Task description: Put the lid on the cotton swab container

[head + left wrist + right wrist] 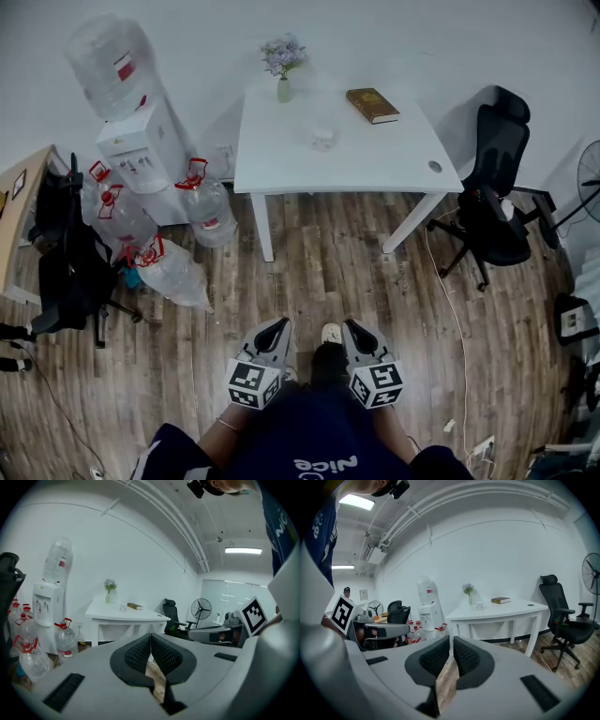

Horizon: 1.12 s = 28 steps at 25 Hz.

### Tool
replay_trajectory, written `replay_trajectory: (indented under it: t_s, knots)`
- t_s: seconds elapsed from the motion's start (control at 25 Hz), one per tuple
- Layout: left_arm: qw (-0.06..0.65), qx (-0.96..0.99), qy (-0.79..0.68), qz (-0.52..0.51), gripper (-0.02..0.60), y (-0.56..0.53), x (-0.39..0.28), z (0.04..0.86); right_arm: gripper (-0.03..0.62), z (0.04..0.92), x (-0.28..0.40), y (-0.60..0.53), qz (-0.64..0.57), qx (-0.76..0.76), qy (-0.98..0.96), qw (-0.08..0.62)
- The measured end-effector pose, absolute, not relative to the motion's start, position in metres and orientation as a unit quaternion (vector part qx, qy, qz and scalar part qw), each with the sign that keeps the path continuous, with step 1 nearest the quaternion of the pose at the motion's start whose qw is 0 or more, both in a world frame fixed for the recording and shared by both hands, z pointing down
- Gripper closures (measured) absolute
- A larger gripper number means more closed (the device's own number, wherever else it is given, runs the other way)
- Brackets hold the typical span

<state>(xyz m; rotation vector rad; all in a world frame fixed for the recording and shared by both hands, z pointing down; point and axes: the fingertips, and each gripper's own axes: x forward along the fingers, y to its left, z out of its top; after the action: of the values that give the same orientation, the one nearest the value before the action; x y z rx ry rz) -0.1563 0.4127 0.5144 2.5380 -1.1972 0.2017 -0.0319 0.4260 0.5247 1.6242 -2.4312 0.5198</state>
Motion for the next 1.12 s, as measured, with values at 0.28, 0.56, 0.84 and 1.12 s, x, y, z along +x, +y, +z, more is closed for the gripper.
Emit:
replay_trajectory:
  t_s: [0.28, 0.56, 0.84, 1.12]
  knots:
    - [0.164, 0.878, -0.445, 0.069, 0.561, 0.366, -0.142, 0.514, 0.539, 0.525, -0.017, 0.359, 0.170, 0.520, -0.833, 0.082]
    - [0.150, 0.866, -0.472, 0.070, 0.561, 0.295, -0.111, 0.504, 0.539, 0.519, 0.014, 0.279, 0.165, 0.494, -0.850, 0.081]
    - [0.150, 0.858, -0.485, 0.075, 0.560, 0.237, -0.055, 0.506, 0.539, 0.517, 0.062, 0.211, 0.159, 0.467, -0.867, 0.078]
    - [0.135, 0.855, -0.496, 0.066, 0.560, 0.194, -0.004, 0.505, 0.539, 0.524, 0.106, 0.168, 0.157, 0.446, -0.876, 0.090]
